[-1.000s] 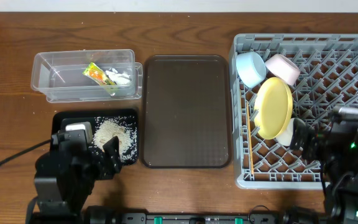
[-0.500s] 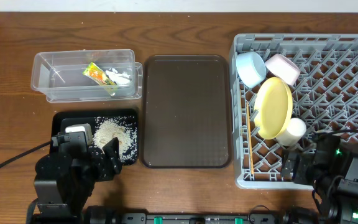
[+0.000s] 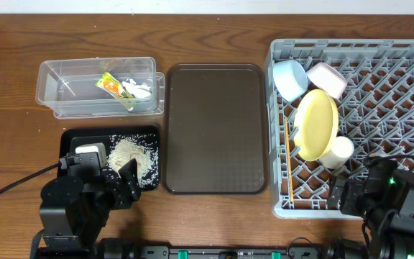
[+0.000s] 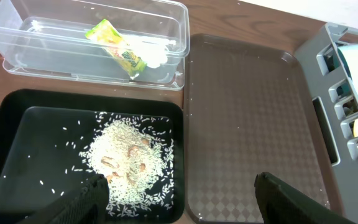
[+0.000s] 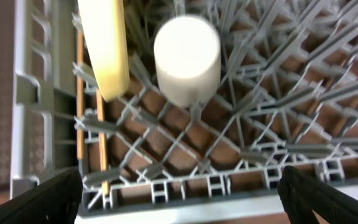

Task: Sort waste into correct bins and load items into the dishwasher rack

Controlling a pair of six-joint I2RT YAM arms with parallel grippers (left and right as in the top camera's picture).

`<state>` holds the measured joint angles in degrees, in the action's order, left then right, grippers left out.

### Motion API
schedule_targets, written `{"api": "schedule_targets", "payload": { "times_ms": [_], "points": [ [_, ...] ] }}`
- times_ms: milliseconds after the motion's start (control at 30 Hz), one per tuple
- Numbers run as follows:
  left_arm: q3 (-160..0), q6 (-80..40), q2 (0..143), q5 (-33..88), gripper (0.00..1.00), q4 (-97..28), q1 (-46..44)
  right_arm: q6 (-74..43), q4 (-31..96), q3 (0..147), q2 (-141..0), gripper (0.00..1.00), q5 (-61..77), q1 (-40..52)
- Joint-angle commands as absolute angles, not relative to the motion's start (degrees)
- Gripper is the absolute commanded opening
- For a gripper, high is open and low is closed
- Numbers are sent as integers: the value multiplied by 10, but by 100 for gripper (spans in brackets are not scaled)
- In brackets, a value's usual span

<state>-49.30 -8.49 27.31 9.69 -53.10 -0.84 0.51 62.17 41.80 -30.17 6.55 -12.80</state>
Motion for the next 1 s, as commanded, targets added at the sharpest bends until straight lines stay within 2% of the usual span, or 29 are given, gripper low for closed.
{"api": "schedule_targets", "payload": {
  "times_ms": [0,167,333,467,733,967],
  "points": [
    [-491,-75,272,90,78,-531,-10,7,594,411,-258,99,68,-127],
    [-491,-75,272,90,78,-531,-10,9,513,378,-161,99,101,-103],
    [-491,-75,272,90,78,-531,-10,42,372,292,-62,100,101,-78],
    [-491,-75,272,90,78,-531,-10,50,216,186,-1,99,114,-63],
    [-491,-75,272,90,78,-531,-10,50,-102,3,-3,99,138,-51],
    [-491,-75,272,90,78,-531,-10,65,39,3,-3,99,118,-39]
  ]
}}
